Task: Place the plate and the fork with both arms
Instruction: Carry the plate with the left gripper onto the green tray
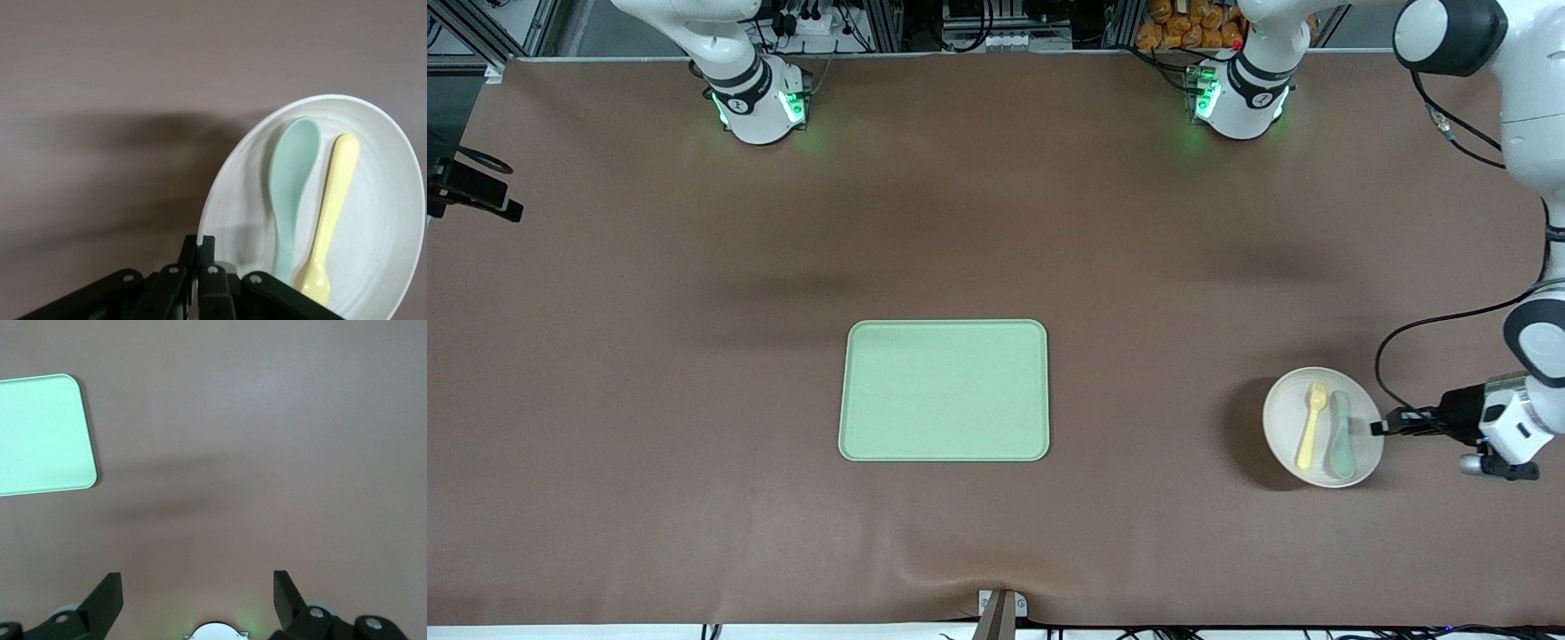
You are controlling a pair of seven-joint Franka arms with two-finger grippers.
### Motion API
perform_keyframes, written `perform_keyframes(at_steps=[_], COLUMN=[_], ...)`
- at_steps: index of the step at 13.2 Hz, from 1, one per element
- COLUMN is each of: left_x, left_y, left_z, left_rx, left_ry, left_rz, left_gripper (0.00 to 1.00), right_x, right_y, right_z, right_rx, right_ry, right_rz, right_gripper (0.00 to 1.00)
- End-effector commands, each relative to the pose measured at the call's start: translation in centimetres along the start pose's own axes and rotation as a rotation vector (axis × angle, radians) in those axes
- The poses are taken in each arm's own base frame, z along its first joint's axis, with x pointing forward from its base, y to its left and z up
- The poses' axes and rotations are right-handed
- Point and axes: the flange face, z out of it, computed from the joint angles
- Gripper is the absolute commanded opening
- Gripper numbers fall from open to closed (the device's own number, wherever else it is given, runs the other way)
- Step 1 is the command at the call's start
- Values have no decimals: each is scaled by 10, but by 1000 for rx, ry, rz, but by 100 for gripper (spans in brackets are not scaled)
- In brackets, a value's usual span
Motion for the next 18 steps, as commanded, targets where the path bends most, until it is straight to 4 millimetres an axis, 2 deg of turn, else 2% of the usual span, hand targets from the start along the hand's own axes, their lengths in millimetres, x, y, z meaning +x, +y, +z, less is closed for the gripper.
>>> perform_keyframes(at_steps=[1,6,8,13,16,18], left_x=[9,18,15,-2,-10,-14], left_y=[59,183,220,330,383,404], left_z=[13,24,40,85,109,131], left_rx=[16,71,66,65,65,60], left_ry=[-35,-53,-71,-114,-67,-37], left_rz=[-3,-69,-60,-131,-197,-195], left_gripper=[0,0,0,0,0,0], right_x=[-4,-4,-4,-4,-4,-4], right_y=[-2,-2,-2,-2,-2,-2], right_z=[-2,-2,-2,-2,-2,-2], right_rx=[-13,-13,-13,-13,-13,-11], right_ry=[3,3,3,3,3,3], right_rz=[2,2,2,2,2,2], right_gripper=[100,100,100,100,100,100])
